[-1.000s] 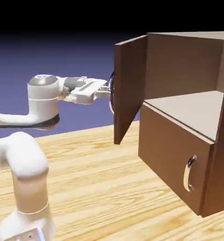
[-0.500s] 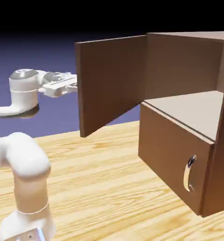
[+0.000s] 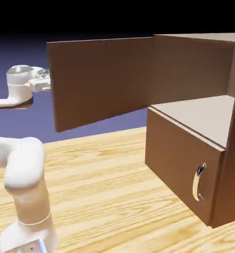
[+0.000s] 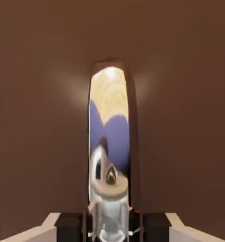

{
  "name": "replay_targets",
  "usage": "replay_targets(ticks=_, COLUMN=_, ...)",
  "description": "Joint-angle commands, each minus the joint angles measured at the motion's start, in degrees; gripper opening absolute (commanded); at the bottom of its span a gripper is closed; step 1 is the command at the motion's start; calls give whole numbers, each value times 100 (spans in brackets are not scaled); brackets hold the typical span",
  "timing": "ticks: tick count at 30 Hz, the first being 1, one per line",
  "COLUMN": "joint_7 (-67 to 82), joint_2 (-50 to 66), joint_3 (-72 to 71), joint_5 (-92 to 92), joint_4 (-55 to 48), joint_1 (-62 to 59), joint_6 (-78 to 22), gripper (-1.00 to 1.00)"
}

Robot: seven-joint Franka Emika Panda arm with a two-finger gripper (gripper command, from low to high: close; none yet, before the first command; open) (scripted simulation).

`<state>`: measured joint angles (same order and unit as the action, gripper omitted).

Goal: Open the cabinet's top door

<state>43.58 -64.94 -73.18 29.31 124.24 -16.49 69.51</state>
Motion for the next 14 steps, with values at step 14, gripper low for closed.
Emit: replay_targets(ticks=14, joint_7=613, joint_2=-365, joint_3=-1084, joint_5=-440, joint_4=-2904, joint_1=-2435, joint_6=-1892, gripper=-100)
